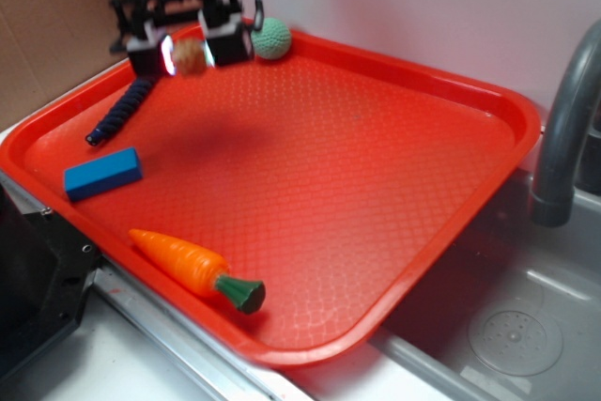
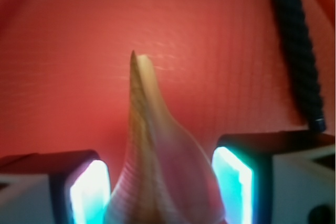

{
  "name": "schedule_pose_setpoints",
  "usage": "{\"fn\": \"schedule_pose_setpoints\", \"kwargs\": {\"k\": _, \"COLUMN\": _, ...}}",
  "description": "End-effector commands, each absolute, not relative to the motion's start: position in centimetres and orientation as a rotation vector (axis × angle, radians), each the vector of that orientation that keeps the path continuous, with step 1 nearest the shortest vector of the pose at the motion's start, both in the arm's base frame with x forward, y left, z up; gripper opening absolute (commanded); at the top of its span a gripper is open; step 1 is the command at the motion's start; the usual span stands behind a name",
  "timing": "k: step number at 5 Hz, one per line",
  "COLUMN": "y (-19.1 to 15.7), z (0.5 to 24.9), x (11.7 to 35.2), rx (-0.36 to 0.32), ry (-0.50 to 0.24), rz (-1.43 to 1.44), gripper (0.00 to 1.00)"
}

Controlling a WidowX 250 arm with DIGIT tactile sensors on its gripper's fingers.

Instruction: Grab the shell.

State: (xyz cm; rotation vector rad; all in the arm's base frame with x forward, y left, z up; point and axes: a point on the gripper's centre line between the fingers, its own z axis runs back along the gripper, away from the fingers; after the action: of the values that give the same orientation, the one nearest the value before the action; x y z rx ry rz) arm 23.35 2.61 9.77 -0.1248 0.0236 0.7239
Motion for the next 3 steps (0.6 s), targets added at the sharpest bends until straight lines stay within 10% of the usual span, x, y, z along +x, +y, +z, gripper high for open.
{"fn": "schedule_pose_setpoints", "kwargs": {"k": 1, "y": -0.3, "z": 19.0, "x": 21.2, "rx": -0.161, "ry": -0.154, "rz": 0.537, "gripper": 0.0}}
{"fn": "schedule_pose_setpoints", "kwargs": {"k": 3, "y": -2.7, "z": 20.9, "x": 17.4, "rx": -0.152, "ry": -0.207, "rz": 0.455, "gripper": 0.0}}
